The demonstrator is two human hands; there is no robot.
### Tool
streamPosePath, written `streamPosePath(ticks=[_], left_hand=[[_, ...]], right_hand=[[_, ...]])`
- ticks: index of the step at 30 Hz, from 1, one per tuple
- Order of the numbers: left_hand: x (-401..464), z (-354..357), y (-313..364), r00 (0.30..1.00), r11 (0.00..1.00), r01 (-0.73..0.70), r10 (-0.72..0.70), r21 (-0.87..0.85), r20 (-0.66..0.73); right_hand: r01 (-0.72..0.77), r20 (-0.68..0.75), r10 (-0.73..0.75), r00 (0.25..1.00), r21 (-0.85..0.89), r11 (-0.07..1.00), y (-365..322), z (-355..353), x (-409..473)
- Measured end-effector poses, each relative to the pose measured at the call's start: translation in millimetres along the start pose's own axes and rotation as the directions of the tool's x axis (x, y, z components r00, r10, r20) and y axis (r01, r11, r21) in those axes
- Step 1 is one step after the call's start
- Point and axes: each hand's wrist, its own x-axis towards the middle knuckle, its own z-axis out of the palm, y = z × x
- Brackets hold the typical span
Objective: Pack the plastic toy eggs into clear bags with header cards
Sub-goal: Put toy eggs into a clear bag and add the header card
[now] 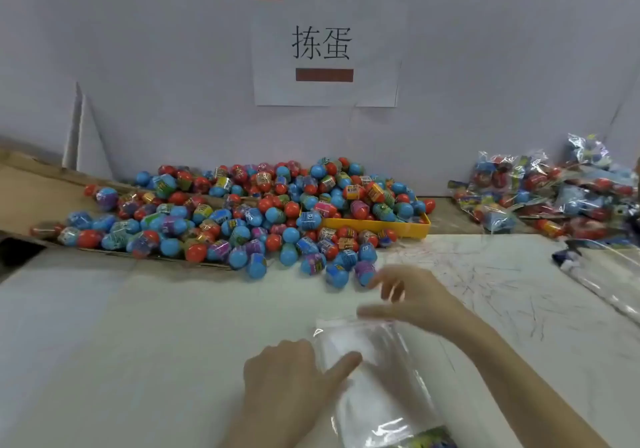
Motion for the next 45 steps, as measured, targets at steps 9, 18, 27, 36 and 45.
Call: streamPosePath(ticks=[9, 18, 27, 36, 45], left_hand=[[0.3, 16.1, -7.3, 0.991, 0.965, -0.007, -0.028, -0.263, -0.131], [8.3, -2.0, -0.5, 0.993, 0.349, 0.08, -0.108, -0.934, 0.045], [3.9, -26.6, -1.4, 0.998, 0.14, -0.062, 0.033, -0.988, -0.058], [-2.7, -41.3, 6.7, 0.985, 0.063, -0.155, 0.082, -0.986, -0.15], [-7.9, -51.0, 13.8, 0.981, 0.042, -0.194, 0.022, -0.98, -0.193]], right_hand=[[-0.083, -0.05, 0.08, 0.995, -0.048, 0.995, 29.4, 40.6, -29.9], [-0.11, -0.025, 0.147, 0.989, 0.54, 0.835, 1.6, 19.1, -38.5], [-0.226, 0.16, 0.177, 0.971, 0.854, 0.468, -14.3, 3.8, -41.3], [-0.094, 0.042, 0.114, 0.993, 0.856, 0.508, -25.4, 2.0, -49.8], [-0.019, 0.028, -0.007, 1.0, 0.817, 0.577, -34.5, -3.6, -50.5]])
